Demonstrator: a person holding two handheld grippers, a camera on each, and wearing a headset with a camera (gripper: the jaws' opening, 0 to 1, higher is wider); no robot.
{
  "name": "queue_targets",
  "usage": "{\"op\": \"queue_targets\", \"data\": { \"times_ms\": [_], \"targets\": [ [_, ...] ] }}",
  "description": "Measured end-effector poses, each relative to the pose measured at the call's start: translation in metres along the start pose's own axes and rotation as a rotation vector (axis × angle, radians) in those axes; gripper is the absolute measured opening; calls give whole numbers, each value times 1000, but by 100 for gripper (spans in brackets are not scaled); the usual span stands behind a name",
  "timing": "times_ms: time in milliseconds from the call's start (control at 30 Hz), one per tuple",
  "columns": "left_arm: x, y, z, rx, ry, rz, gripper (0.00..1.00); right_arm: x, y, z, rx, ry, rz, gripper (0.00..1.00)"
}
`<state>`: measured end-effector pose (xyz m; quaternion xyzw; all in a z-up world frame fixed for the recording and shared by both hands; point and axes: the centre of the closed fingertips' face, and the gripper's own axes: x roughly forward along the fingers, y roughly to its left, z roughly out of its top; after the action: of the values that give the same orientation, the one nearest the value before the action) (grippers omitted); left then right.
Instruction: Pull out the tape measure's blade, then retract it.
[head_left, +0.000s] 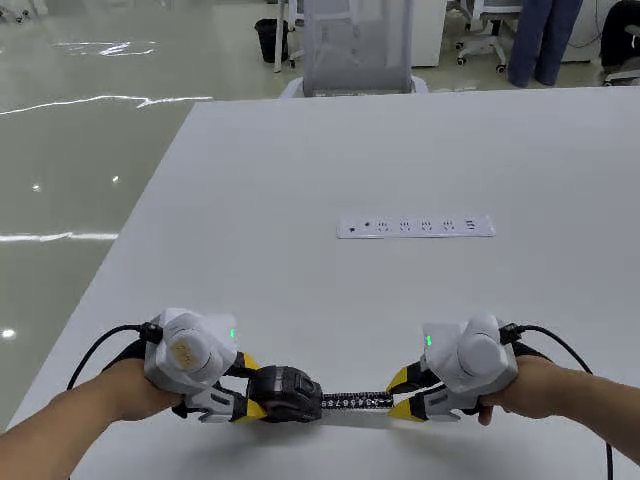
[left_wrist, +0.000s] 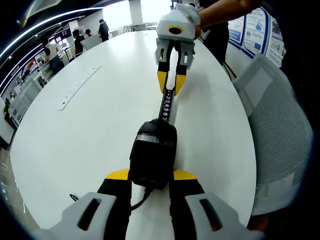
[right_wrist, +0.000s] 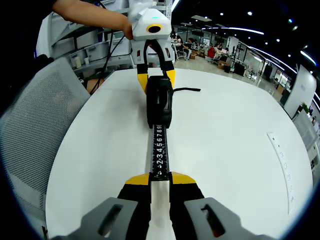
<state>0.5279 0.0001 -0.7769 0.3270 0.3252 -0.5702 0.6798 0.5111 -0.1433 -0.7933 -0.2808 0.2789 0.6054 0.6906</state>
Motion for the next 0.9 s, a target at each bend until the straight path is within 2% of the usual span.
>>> {"op": "queue_targets", "data": {
  "times_ms": [900],
  "targets": [
    [0,-1,0,1,4,2,24,-8,1,-6,-5,2,4,11]
  ]
}}
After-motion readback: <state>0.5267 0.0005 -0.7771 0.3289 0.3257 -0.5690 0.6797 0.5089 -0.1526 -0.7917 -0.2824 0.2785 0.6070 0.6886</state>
